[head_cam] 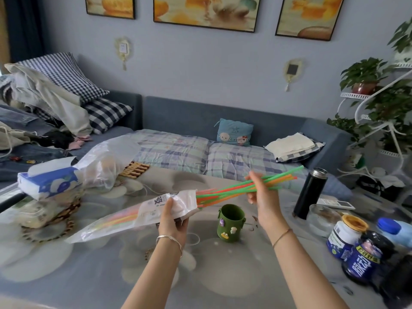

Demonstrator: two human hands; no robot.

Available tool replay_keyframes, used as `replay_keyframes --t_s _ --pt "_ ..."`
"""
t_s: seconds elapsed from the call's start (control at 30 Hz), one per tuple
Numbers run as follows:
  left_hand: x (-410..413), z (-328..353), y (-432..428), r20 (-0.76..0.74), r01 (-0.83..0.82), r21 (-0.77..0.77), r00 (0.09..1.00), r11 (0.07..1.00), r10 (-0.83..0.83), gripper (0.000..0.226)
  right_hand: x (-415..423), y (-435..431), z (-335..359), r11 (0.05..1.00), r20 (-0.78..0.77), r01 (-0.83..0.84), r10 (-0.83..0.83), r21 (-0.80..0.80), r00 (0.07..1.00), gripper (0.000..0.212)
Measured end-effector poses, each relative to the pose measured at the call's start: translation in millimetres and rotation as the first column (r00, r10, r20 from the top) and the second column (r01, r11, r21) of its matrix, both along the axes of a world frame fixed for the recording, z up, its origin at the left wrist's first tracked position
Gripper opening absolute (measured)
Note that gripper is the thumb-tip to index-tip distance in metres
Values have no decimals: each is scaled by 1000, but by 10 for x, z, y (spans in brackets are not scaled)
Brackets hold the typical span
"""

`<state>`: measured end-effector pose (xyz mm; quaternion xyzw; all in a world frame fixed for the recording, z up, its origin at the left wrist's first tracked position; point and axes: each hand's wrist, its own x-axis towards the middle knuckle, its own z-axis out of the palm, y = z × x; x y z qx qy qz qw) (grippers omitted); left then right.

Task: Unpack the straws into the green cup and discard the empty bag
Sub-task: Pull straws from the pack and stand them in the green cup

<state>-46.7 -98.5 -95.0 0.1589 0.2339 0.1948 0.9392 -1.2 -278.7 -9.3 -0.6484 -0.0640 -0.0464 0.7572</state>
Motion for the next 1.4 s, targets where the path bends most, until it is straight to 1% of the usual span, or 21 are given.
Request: replay_keyframes --t_s 0.03,0.07,0.1,0.23,0.33,0.47,0.57,0.63,0.7,0.83,0.9,0.97,1.03,1.13,1.23,1.3,1.33,1.4 --pt "24 -26 -20 -16 10 9 1000 1000 -10 49 -1 35 -35 997 -3 -46 46 -67 999 26" --pt "46 -49 -39 -27 16 17 1000 1000 -16 51 4 58 -53 993 -8 -62 61 -100 998 28" --pt "60 -72 -50 -35 23 20 999 1000 -22 52 7 62 -53 994 -1 -42 43 -98 999 31" --pt "89 -204 19 -59 17 16 998 1000 -16 58 82 -61 29 988 84 152 -150 -15 985 42" --pt "87 -293 73 -91 -18 11 996 1000 19 62 154 -152 114 974 103 219 -225 61 969 42" --pt "91 -313 104 -134 -48 33 990 998 52 59 356 -279 187 953 197 299 -302 46 933 46" --pt "133 -306 87 -156 -50 77 986 996 62 55 470 -343 187 939 303 344 -320 -26 897 50" --pt "174 -294 57 -156 -40 94 986 995 55 48 523 -354 161 931 363 349 -292 -102 885 50" --pt "220 -278 24 -159 -23 114 986 993 41 44 571 -343 115 920 384 344 -252 -190 888 50" --pt "326 -309 -29 -160 -1 154 987 988 26 47 655 -297 -10 874 391 332 -183 -354 902 51" --pt "360 -332 -45 -154 0 158 988 987 24 49 685 -248 -90 836 366 308 -140 -454 920 52" --pt "383 -369 -50 -149 3 163 989 987 21 46 741 -186 -219 804 310 271 -114 -528 944 50" --pt "407 -410 -64 -145 17 172 989 985 8 40 835 -128 -391 787 218 207 -94 -581 971 49" --pt "441 -462 -69 -132 16 178 991 984 8 34 1000 -63 -633 768 25 63 -61 -637 998 43" --pt "476 -500 -47 -108 0 184 994 983 21 38 1102 -45 -823 773 -135 -56 -38 -632 990 30" --pt "481 -522 -34 -91 -2 192 996 981 19 38 1154 -72 -955 806 -153 -88 -3 -585 988 20" --pt "494 -536 -20 -83 6 197 996 980 11 35 1180 -94 -1007 819 -149 -106 25 -564 989 19" --pt "513 -550 -1 -75 29 200 997 979 -14 26 1200 -132 -1095 826 -181 -176 91 -535 979 25"
